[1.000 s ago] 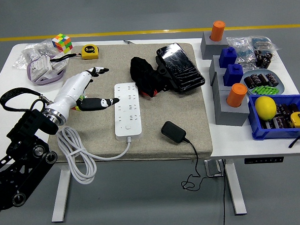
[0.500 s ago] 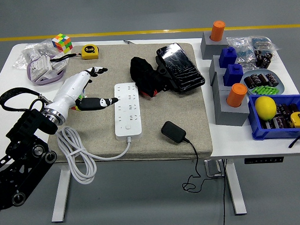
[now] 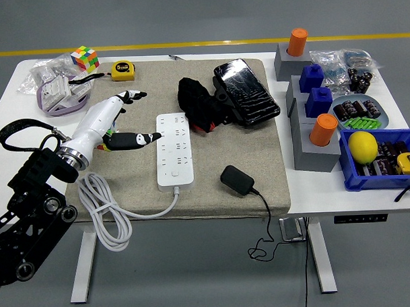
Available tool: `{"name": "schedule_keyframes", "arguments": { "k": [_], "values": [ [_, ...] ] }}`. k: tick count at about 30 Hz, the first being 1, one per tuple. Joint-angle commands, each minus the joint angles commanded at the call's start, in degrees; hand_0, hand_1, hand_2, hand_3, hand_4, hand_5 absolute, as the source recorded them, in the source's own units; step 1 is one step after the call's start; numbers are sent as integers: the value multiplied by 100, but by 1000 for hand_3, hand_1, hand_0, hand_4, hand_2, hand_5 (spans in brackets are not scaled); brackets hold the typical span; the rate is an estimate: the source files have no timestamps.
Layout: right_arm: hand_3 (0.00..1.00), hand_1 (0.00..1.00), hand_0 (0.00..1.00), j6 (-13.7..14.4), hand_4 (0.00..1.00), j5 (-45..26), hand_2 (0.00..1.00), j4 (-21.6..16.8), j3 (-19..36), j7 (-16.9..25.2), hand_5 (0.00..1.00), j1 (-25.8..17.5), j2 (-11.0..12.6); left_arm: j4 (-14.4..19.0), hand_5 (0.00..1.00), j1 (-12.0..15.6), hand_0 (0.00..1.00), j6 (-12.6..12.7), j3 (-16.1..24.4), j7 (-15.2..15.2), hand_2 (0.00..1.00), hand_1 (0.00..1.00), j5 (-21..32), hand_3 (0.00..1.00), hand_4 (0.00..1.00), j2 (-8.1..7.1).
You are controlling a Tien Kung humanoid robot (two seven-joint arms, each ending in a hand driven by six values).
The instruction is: Pull the plug out and thorw away
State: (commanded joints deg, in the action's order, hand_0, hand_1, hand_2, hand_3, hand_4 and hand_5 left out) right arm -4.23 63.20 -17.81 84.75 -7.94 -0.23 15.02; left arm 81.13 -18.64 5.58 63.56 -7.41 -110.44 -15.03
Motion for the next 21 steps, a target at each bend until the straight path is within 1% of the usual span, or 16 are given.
{"name": "schedule_keyframes", "arguments": {
  "k": [21],
  "values": [
    [566,647,570,13,974,-28,670,1,11,7,450,8,-1,-4,395,-17,668,-16,-13,-11,865,813,-15,853,941,12]
  ]
}}
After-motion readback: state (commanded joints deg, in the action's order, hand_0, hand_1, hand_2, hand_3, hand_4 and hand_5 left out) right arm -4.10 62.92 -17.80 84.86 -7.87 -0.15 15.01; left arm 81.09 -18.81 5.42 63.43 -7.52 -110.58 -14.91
